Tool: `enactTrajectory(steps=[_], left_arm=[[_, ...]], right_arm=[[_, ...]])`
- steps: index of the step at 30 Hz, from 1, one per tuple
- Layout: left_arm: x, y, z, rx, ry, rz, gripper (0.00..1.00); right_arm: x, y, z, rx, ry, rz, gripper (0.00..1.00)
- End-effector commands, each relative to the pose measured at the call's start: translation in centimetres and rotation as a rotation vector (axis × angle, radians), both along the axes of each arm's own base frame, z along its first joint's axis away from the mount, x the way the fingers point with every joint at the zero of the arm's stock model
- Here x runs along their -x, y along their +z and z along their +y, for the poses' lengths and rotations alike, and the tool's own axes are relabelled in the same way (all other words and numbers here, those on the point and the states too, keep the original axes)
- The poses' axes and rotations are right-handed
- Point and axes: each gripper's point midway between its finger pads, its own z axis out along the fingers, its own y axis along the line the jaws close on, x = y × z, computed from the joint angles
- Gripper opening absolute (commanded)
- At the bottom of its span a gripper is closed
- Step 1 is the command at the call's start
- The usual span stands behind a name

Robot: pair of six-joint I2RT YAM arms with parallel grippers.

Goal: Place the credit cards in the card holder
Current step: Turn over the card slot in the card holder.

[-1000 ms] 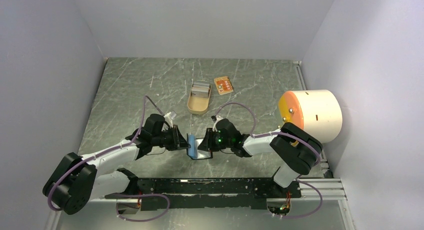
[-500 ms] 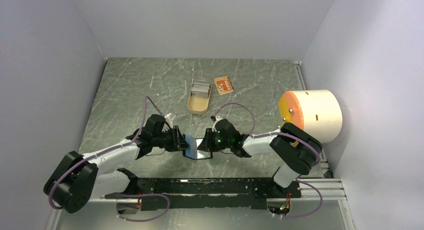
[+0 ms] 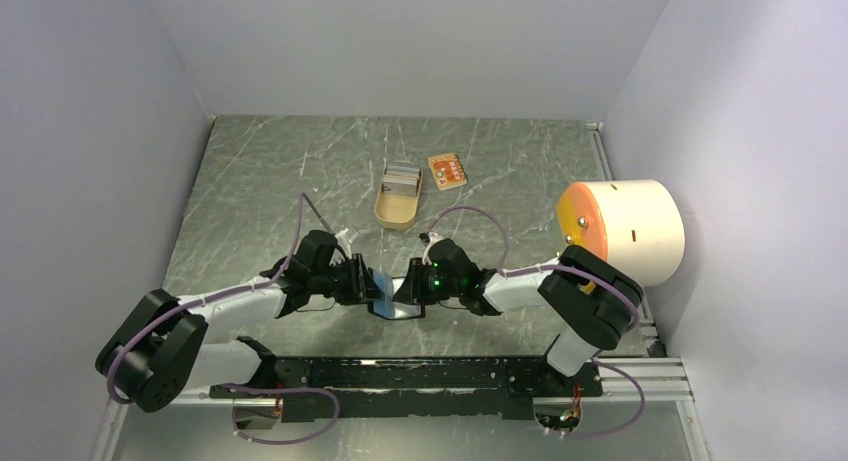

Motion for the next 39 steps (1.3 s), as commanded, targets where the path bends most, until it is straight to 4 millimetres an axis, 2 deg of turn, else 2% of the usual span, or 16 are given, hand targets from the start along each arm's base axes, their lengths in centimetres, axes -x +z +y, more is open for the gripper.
enactTrajectory(steps=[1, 11, 13, 15, 17, 18, 20, 26, 28, 30, 33, 39], left_arm=[[-0.6, 1.0, -1.3, 0.032, -0.023, -0.034, 0.34], [-0.3, 0.1, -2.1, -0.012, -0.045, -0.018, 0.33], [-0.4, -0.1, -2.0, -0.034, -0.041, -0.017, 0.32], [-0.4, -0.5, -1.7, -0.079, -0.026, -0.005, 0.25], [-0.6, -0.9, -1.2, -0.129, -0.007, 0.0, 0.11], [-0.6, -0.9, -1.0, -0.146, -0.005, 0.002, 0.09], [-0.6, -0.9, -1.0, -0.173, -0.005, 0.0, 0.09], [-0.7, -0.4, -1.2, -0.222, -0.004, -0.014, 0.09], [-0.6, -0.1, -1.6, -0.216, -0.011, -0.013, 0.11], [-0.5, 0.2, -1.9, -0.212, -0.018, -0.011, 0.14], [-0.5, 0.6, -2.2, -0.216, -0.02, -0.012, 0.15], [-0.4, 0.7, -2.3, -0.249, -0.023, -0.011, 0.09]], right_arm=[[0.1, -0.9, -0.3, 0.042, 0.002, 0.001, 0.27], [0.1, -1.1, -0.2, 0.043, 0.005, 0.005, 0.3], [0.1, -0.9, -0.3, 0.05, 0.003, -0.001, 0.33], [-0.3, -0.6, -0.7, 0.074, -0.016, -0.016, 0.4], [-0.7, 0.2, -1.3, 0.092, -0.033, -0.043, 0.48], [-0.9, 0.7, -1.5, 0.095, -0.041, -0.055, 0.52], [-1.1, 2.0, -1.7, 0.087, -0.055, -0.078, 0.58], [-1.6, 5.7, -1.7, 0.038, -0.086, -0.127, 0.61], [-1.6, 6.6, -1.5, 0.021, -0.082, -0.135, 0.65], [-1.6, 7.1, -1.2, 0.018, -0.079, -0.141, 0.71], [-1.7, 7.6, -0.8, 0.007, -0.076, -0.143, 0.72], [-1.7, 7.1, 0.3, 0.016, -0.057, -0.132, 0.72]])
